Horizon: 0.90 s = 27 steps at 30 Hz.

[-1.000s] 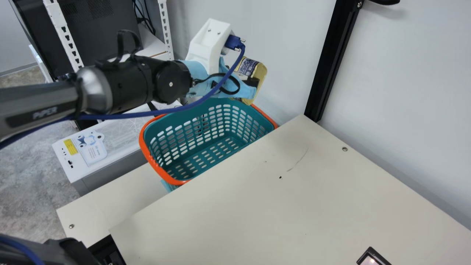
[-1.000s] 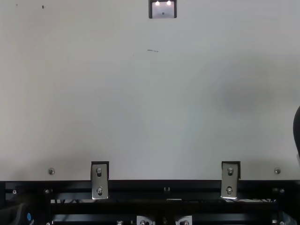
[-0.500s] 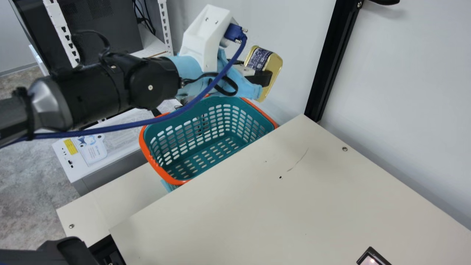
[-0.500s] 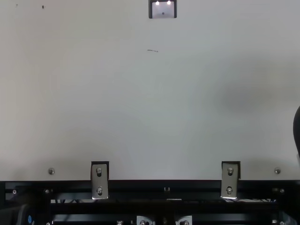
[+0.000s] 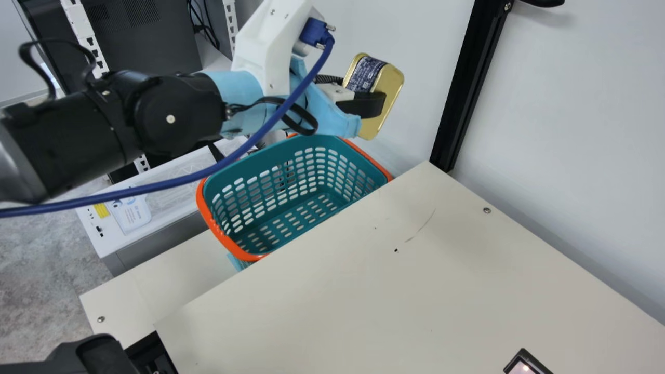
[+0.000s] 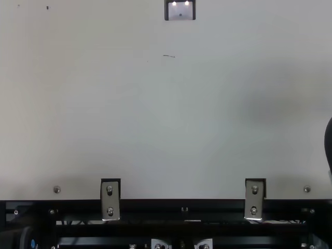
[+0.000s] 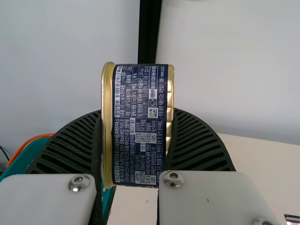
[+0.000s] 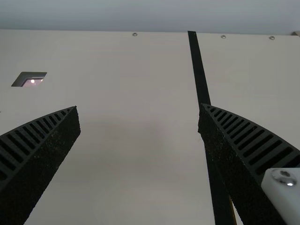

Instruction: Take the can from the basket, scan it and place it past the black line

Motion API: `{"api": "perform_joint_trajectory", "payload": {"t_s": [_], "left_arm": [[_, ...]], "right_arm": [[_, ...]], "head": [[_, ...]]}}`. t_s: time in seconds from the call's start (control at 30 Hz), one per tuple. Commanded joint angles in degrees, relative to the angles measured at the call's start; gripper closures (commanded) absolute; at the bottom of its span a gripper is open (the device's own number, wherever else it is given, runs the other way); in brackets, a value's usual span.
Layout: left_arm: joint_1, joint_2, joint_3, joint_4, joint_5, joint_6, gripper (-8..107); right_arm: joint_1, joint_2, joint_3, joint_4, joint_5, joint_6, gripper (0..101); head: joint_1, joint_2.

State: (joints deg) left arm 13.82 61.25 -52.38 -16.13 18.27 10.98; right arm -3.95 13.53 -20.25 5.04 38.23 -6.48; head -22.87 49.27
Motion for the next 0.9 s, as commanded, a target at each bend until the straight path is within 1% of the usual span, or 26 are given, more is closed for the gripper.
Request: {"api": "perform_joint_trajectory", "payload": {"t_s": [0.0, 0.2, 0.4, 0.63, 0.87], "left_arm": [[-0.1, -0.77, -0.1, -0.54, 0.52, 0.42, 89], [-0.49, -3.31, -0.65, -1.73, 2.51, 0.46, 89], [-1.17, -5.64, -1.58, -2.14, 4.44, -1.74, 89], [-2.79, -7.85, -1.67, -0.18, 5.92, -6.42, 89], [-4.7, -9.55, -1.39, 3.14, 7.02, -12.06, 89]], "right_arm": [[0.0, 0.0, 0.0, 0.0, 0.0, 0.0, 0], [0.0, 0.0, 0.0, 0.0, 0.0, 0.0, 0], [0.0, 0.0, 0.0, 0.0, 0.0, 0.0, 0], [0.0, 0.0, 0.0, 0.0, 0.0, 0.0, 0], [0.0, 0.0, 0.0, 0.0, 0.0, 0.0, 0]], "head": [[-2.13, 2.11], [-2.13, 2.11], [-2.13, 2.11], [-2.13, 2.11], [-2.13, 2.11]]}}
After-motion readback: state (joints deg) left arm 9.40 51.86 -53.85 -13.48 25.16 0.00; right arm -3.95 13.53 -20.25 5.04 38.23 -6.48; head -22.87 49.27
